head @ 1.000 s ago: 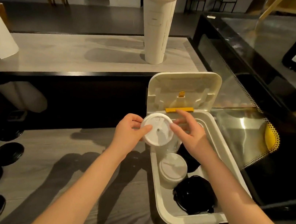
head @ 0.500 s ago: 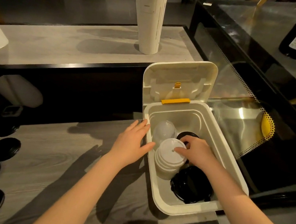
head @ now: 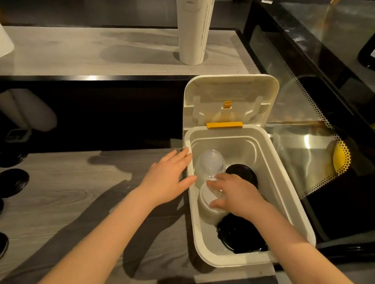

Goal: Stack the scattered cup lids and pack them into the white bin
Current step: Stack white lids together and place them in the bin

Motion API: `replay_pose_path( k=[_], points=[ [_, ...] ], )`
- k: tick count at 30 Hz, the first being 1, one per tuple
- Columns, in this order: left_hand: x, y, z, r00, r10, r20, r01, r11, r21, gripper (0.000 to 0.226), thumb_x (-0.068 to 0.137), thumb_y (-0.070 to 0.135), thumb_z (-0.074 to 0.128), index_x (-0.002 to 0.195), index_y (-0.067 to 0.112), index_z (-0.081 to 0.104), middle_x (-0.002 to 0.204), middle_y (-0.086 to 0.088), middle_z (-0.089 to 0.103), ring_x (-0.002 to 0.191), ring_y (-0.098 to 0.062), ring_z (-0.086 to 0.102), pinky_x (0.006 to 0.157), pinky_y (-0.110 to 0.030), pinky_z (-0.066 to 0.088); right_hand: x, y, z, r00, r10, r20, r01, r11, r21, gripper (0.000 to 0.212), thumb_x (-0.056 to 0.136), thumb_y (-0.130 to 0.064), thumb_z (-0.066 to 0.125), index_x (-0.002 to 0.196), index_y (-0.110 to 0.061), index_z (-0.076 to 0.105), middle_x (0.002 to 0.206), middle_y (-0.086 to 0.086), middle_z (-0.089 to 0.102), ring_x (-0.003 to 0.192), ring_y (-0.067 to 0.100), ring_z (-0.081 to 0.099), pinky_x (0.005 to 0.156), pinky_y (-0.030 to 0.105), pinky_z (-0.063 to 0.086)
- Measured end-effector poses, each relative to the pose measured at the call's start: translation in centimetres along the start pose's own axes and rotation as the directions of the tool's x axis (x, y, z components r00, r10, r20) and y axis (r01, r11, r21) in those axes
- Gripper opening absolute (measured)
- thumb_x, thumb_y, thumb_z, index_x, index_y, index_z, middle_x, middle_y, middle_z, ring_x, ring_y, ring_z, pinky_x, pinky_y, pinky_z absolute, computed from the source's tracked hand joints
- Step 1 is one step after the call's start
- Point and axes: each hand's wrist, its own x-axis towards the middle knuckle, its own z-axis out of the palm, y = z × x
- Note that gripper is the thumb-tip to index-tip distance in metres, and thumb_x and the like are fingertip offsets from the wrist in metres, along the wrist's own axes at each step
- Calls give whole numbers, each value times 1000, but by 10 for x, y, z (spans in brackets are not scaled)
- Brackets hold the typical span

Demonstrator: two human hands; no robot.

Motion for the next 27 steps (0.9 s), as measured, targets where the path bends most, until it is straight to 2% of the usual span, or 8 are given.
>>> replay_pose_path(
  k=[2, 7, 10, 13, 17, 22, 27],
  points=[
    [0, 0, -1, 1000, 8, 8, -8, 1000, 20, 65, 97, 48, 37, 151, 26, 9, 159, 9, 4, 146, -16, 4, 116, -45, 18, 1, -3, -4, 1000, 1, -2, -2, 998, -59, 56, 85, -45, 62, 137, -31, 45, 139, 0, 42, 125, 23, 41, 95, 41, 44],
    [-2, -5, -2, 1000, 25, 13, -26, 996, 86, 59, 99, 43, 32, 151, 26, 9, 159, 7, 4, 146, -15, 2, 117, -45, 16, -6, -10, -6, 999, 15, -37, -17, 998, -56, 56, 86, -44, 60, 137, -31, 44, 138, -2, 43, 125, 21, 40, 94, 37, 44],
    [-11, -19, -7, 1000, -29, -12, 30, 992, 119, 58, 99, 41, 33, 150, 23, 13, 159, 4, 7, 146, -15, 2, 116, -44, 13, -6, -21, -15, 982, -2, -187, 6, 1000, 24, 53, 89, -43, 57, 137, -27, 45, 140, -3, 45, 127, 20, 41, 96, 35, 43],
    [-25, -40, -16, 992, -123, -10, 123, 985, 118, 57, 99, 42, 35, 150, 21, 18, 159, 3, 10, 146, -15, 3, 116, -44, 14, 2, -42, -28, 932, -51, -359, 86, 993, 81, 47, 92, -38, 53, 136, -24, 46, 137, -3, 49, 126, 18, 42, 96, 32, 42],
    [-54, -76, -30, 967, -253, -41, 256, 961, 103, 57, 98, 43, 36, 148, 19, 24, 157, 3, 16, 146, -14, 6, 115, -41, 15, 16, -86, -41, 879, -111, -463, 178, 978, 104, 49, 93, -37, 52, 139, -22, 44, 138, -2, 49, 127, 18, 42, 100, 32, 38],
    [-106, -134, -44, 925, -369, -87, 375, 925, 66, 57, 97, 42, 41, 147, 17, 30, 156, 1, 22, 145, -16, 12, 114, -38, 17, 36, -154, -28, 873, -235, -428, 317, 939, 131, 50, 93, -39, 53, 139, -21, 44, 141, 0, 47, 131, 19, 41, 105, 33, 37],
    [-153, -201, -52, 894, -441, -80, 446, 894, 51, 58, 96, 43, 44, 145, 13, 32, 152, -3, 31, 143, -19, 20, 116, -36, 20, 58, -229, 8, 902, -293, -318, 345, 931, 119, 48, 93, -41, 51, 137, -22, 46, 138, -1, 48, 127, 19, 43, 101, 36, 40]
  ],
)
